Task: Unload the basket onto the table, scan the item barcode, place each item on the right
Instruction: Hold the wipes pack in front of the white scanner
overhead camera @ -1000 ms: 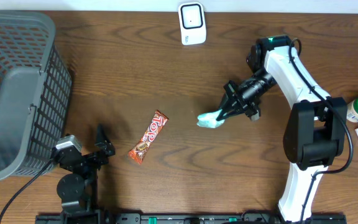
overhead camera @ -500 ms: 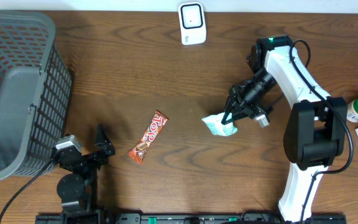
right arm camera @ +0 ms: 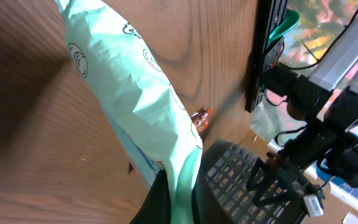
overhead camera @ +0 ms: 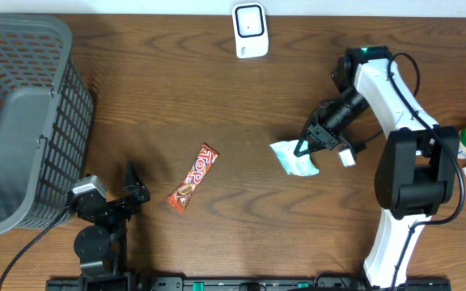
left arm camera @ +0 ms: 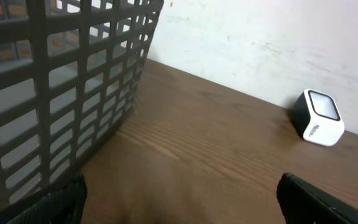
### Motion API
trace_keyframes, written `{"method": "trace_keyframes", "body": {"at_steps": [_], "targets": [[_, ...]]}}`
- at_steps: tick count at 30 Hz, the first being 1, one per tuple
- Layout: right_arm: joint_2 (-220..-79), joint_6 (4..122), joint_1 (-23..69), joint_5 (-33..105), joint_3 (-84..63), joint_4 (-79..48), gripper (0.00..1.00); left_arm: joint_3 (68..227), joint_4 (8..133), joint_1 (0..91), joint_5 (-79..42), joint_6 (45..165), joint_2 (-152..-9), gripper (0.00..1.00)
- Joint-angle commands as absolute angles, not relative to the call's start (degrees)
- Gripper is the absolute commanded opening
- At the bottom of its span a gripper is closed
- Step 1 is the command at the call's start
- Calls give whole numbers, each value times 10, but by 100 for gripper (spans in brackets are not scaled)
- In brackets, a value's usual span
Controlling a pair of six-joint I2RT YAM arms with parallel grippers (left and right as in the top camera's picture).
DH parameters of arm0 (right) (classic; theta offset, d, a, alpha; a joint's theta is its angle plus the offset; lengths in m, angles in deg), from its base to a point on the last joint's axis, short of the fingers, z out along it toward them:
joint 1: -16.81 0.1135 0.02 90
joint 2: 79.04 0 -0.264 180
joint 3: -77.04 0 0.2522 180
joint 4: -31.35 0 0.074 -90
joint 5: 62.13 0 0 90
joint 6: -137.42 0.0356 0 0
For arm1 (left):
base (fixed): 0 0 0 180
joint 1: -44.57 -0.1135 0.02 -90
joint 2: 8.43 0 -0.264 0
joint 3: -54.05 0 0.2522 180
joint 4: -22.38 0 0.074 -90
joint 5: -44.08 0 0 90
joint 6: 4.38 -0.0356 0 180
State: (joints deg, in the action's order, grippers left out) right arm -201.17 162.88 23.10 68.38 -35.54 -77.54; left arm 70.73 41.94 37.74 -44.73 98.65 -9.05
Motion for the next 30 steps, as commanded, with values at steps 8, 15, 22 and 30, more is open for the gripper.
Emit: {"method": "trace_keyframes", "body": {"at_steps": [8, 15, 22, 30], "targets": [[-2023, 1557, 227, 690, -355, -773, 2, 697, 438, 380, -453, 977, -87, 98], [-2023, 1282, 234, 778, -356, -723, 1, 697, 438, 380, -453, 977, -87, 98], [-2023, 1000, 247, 803, -356, -710, 1, 697, 438, 380, -453, 977, -87, 98], [-2023, 726, 249, 851, -356, -622, 1, 697, 438, 380, -453, 977, -87, 98]]}}
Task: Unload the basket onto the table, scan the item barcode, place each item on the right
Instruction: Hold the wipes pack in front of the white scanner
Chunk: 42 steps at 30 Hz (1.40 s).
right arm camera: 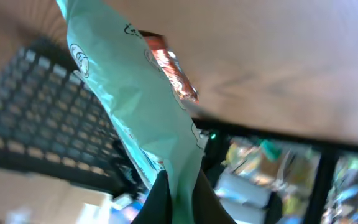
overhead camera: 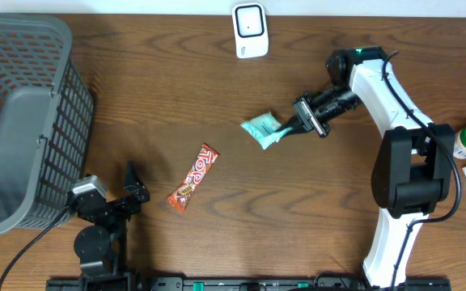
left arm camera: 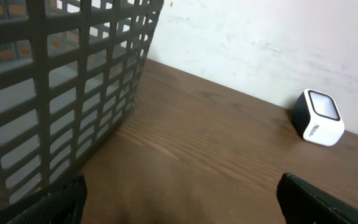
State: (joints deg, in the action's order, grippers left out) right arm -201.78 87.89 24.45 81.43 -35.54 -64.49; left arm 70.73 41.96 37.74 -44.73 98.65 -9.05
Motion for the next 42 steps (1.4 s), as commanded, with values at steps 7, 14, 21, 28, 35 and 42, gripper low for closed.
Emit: {"method": "trace_keyframes", "body": {"at_steps": [7, 14, 21, 28, 35, 42], "targets": [[-2023, 680, 252, 818, -357, -465, 1, 697, 438, 380, -453, 977, -87, 98], [-2023, 743, 254, 788, -357, -238, 1, 697, 438, 380, -453, 977, -87, 98], [-2023, 895, 260, 721, -357, -56, 1, 697, 438, 380, -453, 977, -87, 98], [-2039, 1024, 280, 635, -357, 69, 1, 697, 438, 380, -453, 977, -87, 98], [-2095, 1166, 288, 603, -357, 178, 1, 697, 438, 380, -453, 977, -87, 98], [-2155, 1255, 287, 564, -357, 254, 1, 697, 438, 380, -453, 977, -87, 98]]}}
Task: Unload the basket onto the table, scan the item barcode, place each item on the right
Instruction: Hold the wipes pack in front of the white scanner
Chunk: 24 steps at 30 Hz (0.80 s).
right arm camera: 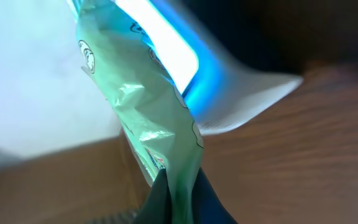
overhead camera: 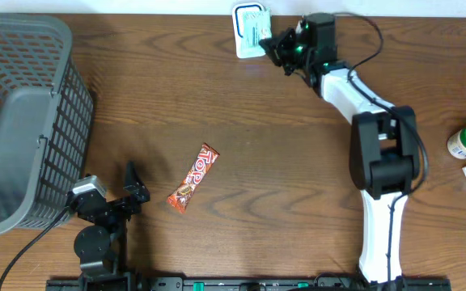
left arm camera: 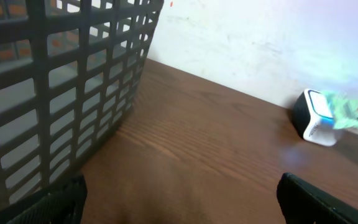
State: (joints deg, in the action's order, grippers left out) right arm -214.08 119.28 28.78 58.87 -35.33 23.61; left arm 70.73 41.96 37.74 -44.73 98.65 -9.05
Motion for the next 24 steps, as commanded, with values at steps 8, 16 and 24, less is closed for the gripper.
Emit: {"method": "trace_keyframes", "body": {"at_steps": [8, 16, 24], "targets": [[-2174, 1290, 290, 571, -358, 285, 1, 697, 438, 380, -453, 977, -87, 98], [-2147, 1221, 291, 671, -363, 295, 1, 697, 438, 380, -453, 977, -87, 98], [-1995, 1047, 280, 577, -363, 13, 1, 697, 438, 380, -453, 977, -87, 98]]}}
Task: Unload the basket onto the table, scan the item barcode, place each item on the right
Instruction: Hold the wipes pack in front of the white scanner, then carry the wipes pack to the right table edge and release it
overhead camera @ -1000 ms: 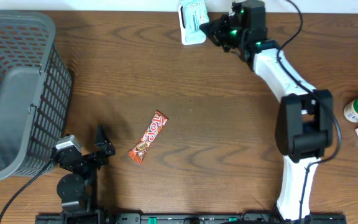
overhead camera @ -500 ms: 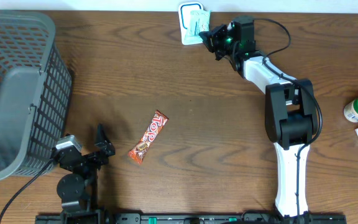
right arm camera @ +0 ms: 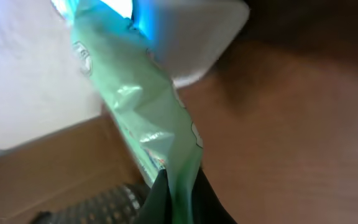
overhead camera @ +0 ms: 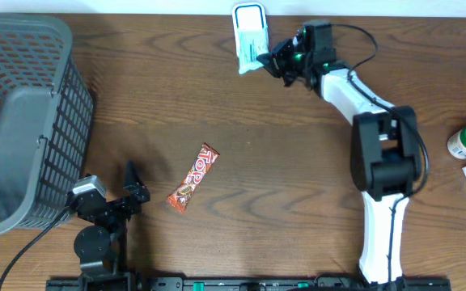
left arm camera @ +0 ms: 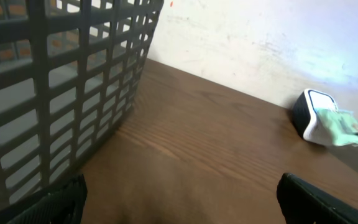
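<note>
A pale green packet (overhead camera: 252, 48) hangs just in front of the white barcode scanner (overhead camera: 247, 18) at the table's far edge, its top overlapping the scanner's face. My right gripper (overhead camera: 279, 56) is shut on the packet's right end. In the right wrist view the packet (right arm camera: 148, 118) rises from my pinched fingers toward the scanner (right arm camera: 188, 37), which glows blue. The left wrist view shows the scanner (left arm camera: 309, 118) and the packet (left arm camera: 340, 124) far off. My left gripper (overhead camera: 132, 190) rests open at the near left, holding nothing.
A grey mesh basket (overhead camera: 23, 121) fills the left side. A red chocolate bar (overhead camera: 194, 178) lies on the wood near the middle front. A green-lidded bottle and an orange carton sit at the right edge.
The packet sat right against the scanner's face; now it is a little lower and nearer, tilted, with only its top over the scanner. The left arm is unchanged.
My right gripper held the green packet low at the table's middle right. Then it held the packet raised and further left. Later the packet was at the scanner's face at the far edge, and now it sits slightly back from it.
</note>
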### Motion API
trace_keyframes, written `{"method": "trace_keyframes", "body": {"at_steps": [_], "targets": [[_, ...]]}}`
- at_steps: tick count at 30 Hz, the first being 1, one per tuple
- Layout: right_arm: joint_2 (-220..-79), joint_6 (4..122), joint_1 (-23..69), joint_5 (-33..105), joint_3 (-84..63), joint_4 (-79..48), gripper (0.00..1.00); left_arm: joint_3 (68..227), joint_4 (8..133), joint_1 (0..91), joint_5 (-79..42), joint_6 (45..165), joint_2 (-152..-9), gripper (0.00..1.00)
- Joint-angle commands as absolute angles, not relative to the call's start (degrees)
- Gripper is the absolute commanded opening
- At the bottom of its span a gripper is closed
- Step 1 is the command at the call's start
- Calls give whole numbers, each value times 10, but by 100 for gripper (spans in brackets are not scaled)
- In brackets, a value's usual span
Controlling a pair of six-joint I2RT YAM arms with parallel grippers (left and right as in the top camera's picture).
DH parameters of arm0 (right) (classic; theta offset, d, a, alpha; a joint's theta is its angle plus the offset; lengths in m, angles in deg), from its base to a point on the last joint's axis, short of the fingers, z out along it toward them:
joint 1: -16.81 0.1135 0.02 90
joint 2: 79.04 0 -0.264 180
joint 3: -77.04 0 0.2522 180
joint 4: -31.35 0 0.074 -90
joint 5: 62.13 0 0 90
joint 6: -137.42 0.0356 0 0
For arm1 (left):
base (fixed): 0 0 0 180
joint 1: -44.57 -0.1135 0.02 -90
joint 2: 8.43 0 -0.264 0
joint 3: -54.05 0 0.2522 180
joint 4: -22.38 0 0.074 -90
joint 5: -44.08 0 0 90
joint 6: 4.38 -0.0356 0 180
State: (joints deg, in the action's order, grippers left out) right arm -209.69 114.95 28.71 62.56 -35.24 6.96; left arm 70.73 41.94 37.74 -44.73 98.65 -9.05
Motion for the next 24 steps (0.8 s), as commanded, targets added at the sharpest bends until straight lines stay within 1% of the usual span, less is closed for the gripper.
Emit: {"method": "trace_keyframes", "body": {"at_steps": [1, 4, 7, 9, 12, 17, 24], "targets": [[-1974, 1031, 278, 555, -363, -32, 1, 697, 438, 380, -453, 977, -87, 98], [-1909, 998, 262, 498, -363, -182, 1, 697, 438, 380, -453, 977, -87, 98], [-1865, 974, 237, 446, -363, -304, 1, 697, 438, 380, -453, 977, -87, 98], [-1848, 952, 212, 428, -363, -369, 1, 697, 438, 380, -453, 977, -87, 98], [-1845, 917, 174, 427, -363, -434, 1, 697, 438, 380, -453, 977, -87, 98], [-1848, 872, 91, 422, -317, -462, 1, 697, 438, 380, -453, 977, -87, 98], [-1848, 868, -8, 352, -201, -408, 1, 697, 438, 380, -453, 977, -87, 98]]}}
